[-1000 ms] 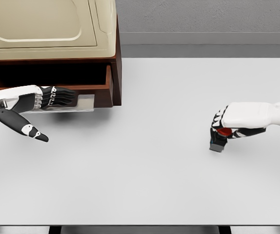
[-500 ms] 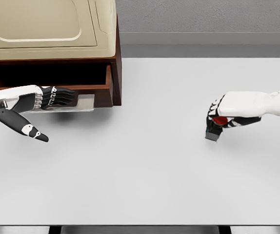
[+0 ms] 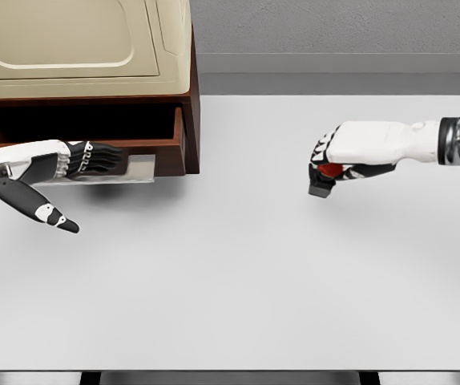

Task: Open the cabinet drawer with left arm, and place a switch into the drawer with right arm

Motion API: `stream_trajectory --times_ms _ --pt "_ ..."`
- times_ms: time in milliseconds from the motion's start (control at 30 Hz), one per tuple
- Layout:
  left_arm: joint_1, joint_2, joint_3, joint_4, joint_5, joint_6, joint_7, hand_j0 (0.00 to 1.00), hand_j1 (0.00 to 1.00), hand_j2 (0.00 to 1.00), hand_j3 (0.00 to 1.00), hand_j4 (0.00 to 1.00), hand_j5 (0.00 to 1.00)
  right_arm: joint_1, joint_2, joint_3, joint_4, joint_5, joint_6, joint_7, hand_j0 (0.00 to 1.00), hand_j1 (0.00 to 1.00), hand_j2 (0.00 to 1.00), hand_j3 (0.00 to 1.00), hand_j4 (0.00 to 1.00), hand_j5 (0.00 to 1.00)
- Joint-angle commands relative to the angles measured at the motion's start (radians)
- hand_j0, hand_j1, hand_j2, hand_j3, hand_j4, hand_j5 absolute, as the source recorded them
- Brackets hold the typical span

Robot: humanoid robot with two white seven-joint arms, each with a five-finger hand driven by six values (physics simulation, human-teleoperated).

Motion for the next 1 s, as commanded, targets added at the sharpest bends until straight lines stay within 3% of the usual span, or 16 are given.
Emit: stream_trajectory --times_ms 0,533,967 --pt "0.0 0.0 -0.005 0.003 -0.025 0.001 -0.001 1.0 1.0 1.0 1.0 1.0 1.0 -0.002 0.025 -0.001 0.001 0.016 0.003 0.0 0.51 0.51 0.51 0.51 0.51 0.51" --pt "0.0 -0.005 0.034 0.003 -0.008 0.001 -0.001 1.0 1.0 1.0 1.0 1.0 1.0 -0.097 0.161 0.002 0.001 0.072 0.003 0.0 0.51 0.51 0.51 0.51 0.51 0.51" --pt "-0.021 0.0 0.047 0.003 0.018 -0.027 -0.001 1.0 1.0 1.0 1.0 1.0 1.0 -0.206 0.224 0.005 -0.021 0.072 0.003 0.0 0.51 0.51 0.51 0.51 0.51 0.51"
